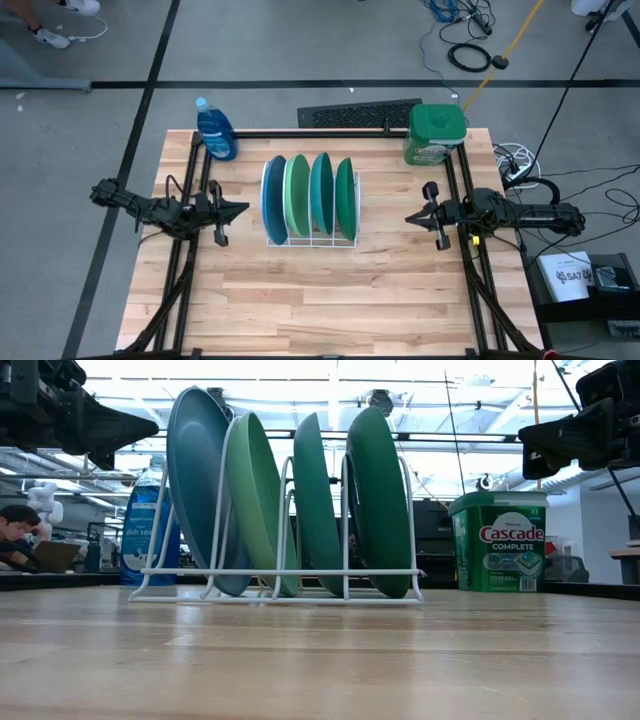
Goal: Sort dishes
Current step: Return to Home Position
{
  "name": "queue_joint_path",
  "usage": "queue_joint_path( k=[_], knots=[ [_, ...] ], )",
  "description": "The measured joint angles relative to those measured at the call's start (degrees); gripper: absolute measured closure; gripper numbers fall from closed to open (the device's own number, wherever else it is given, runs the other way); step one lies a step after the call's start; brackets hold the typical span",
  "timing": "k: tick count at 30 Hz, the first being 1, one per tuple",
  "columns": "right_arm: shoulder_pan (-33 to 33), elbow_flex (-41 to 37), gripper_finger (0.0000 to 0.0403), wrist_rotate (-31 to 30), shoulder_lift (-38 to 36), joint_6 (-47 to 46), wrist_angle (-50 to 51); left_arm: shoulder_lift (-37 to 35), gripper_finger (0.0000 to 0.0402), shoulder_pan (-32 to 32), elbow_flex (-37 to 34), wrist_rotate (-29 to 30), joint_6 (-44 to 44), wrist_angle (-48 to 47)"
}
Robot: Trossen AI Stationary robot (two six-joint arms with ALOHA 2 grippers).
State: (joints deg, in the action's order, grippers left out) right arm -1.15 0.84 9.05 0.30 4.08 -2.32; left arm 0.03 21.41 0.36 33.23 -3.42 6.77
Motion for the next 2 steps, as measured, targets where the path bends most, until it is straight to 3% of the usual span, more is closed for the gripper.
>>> queue_joint_path(
  k=[2],
  knots=[
    [0.00,0.00,0.0392,-0.01,0.00,0.01,0.01,-0.02,0.0402,0.00,0.00,0.00,0.00,0.01]
  ],
)
